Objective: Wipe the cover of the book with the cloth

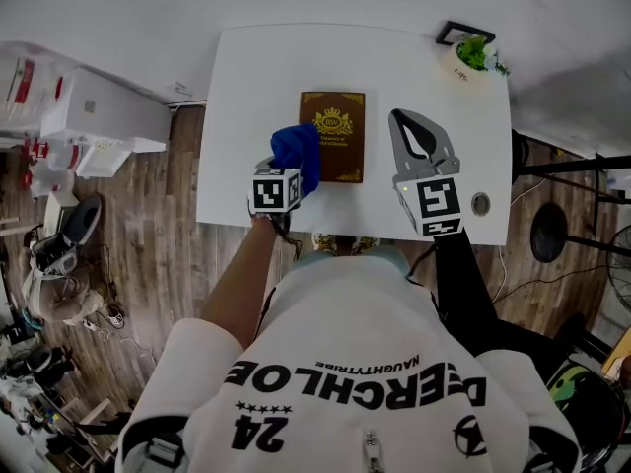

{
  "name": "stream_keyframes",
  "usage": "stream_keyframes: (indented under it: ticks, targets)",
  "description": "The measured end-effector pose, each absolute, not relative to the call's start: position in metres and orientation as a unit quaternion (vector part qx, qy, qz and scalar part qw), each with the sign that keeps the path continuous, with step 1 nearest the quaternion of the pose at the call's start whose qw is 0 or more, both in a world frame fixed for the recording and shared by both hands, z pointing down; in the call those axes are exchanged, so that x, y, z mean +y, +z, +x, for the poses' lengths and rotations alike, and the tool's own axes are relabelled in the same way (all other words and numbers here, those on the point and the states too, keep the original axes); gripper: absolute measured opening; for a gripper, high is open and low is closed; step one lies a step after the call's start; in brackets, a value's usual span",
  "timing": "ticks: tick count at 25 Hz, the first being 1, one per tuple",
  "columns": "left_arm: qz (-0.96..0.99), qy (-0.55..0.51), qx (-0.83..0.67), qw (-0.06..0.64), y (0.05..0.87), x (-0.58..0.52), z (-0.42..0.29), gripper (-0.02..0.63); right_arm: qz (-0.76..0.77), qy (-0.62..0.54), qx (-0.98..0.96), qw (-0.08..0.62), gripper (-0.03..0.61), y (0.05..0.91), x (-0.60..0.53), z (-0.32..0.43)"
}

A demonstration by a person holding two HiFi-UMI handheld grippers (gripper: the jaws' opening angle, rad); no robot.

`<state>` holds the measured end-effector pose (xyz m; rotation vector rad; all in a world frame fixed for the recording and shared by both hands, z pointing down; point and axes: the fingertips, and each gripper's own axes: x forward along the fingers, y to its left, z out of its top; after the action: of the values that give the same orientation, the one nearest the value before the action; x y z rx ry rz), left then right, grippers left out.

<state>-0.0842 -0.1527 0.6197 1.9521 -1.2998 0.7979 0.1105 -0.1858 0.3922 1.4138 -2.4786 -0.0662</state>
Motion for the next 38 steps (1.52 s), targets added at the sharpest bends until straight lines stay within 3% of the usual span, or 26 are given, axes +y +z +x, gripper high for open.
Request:
stream_keyframes:
  ticks: [10, 18, 23, 30, 38]
  targets:
    - [0.753, 0.271, -0.507, 0.321, 0.595, -0.178, -0.086, 0.181, 0.487, -0.020, -0.861, 0.148, 0.003, 0.397, -0.185, 0.108]
    - [0.806, 0.252, -0.451, 0.290, 0.565, -0.231, 0.004, 0.179, 0.508, -0.019, -0.847, 0.157, 0.003, 0.399, -0.183, 0.131]
    - [0.800, 0.295, -0.421, 0.310, 0.599, -0.234, 0.048, 0.179, 0.529, -0.012, -0.833, 0.165, 0.003, 0.404, -0.178, 0.153]
    - [0.809, 0.311, -0.413, 0.278, 0.610, -0.239, 0.048, 0.179, 0.550, -0.006, -0.818, 0.167, 0.003, 0.405, -0.175, 0.175]
    - [0.765, 0.314, -0.485, 0.286, 0.612, -0.244, -0.030, 0.179, 0.536, -0.010, -0.829, 0.163, 0.003, 0.404, -0.179, 0.160]
